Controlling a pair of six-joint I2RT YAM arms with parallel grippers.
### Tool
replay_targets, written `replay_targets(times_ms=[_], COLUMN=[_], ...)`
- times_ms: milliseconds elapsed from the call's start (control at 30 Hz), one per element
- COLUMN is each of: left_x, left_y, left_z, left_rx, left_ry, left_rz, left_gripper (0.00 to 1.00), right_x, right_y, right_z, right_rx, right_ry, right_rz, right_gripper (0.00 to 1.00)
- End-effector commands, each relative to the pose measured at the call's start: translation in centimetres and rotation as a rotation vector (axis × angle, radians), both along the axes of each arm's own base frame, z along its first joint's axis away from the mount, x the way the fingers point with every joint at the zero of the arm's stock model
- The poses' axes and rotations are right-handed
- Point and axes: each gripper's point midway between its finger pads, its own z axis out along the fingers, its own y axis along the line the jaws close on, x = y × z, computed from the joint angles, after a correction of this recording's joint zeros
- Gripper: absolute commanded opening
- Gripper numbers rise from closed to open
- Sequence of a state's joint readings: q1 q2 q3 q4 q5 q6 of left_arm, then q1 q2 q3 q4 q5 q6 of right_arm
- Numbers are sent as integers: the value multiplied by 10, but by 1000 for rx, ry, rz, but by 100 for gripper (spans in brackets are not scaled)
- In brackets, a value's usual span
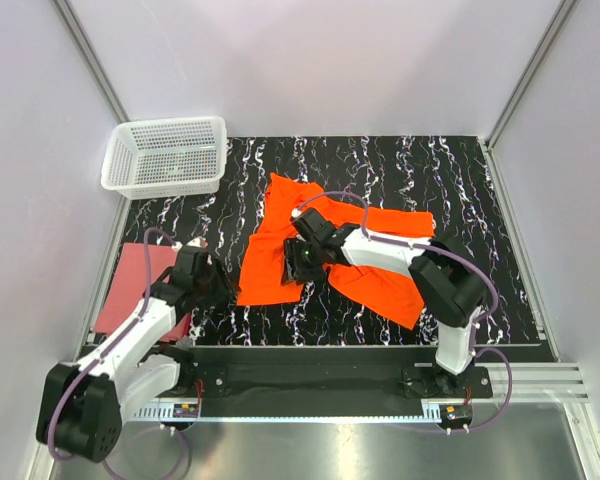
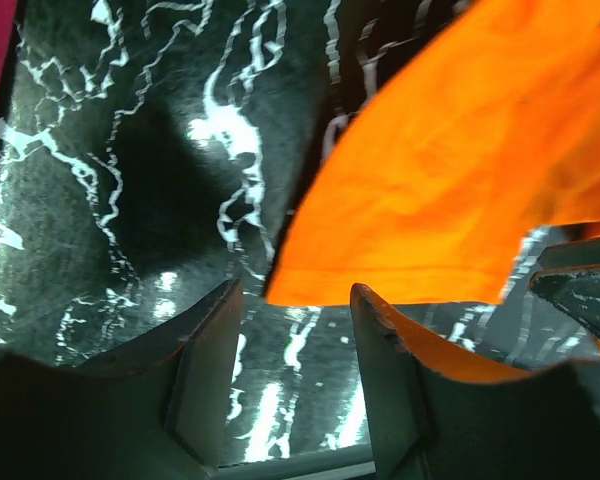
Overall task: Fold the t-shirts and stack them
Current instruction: Flatten the tshirt out
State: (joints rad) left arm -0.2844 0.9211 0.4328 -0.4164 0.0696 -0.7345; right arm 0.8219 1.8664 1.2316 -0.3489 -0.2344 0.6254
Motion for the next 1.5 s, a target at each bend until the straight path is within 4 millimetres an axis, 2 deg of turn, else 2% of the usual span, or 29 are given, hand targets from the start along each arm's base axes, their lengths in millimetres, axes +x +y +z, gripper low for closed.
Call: replay_targets(times_ms=[0,100,233,500,667,867,1033,1300,1467], left_x=[24,20,13,4,-4,-3,-5,-8,-12], left_y=[3,3,-2,0,-7,11,11,-4,-9], left_z=[13,0,-21,-35,-38,-28,-34,-38,-43], left_rx=[46,50,38,112,153,315,348,328,346], left_ry=[-76,-47,15,63,85,73,110,125,138], left_rz=[-10,-10,-33,-31,-42,56,49,6,-27], left_gripper=[52,52,51,45,45,50,54,48,46], right_x=[0,-2,-5,-9,-8,-7,-13,-20,-21], right_y=[32,36,31,25,26,21,5,-27,-38], right_z=[17,11,3,-3,11,33,44,50,53], right_rx=[87,90,74,76,107,131,133,119,121], right_ry=[-21,-11,-4,-2,-28,-81,-117,-153,-165], right_rz=[43,54,48,38,35,30,20,-31,-55], right_gripper=[52,52,52,52,52,52,52,53,53])
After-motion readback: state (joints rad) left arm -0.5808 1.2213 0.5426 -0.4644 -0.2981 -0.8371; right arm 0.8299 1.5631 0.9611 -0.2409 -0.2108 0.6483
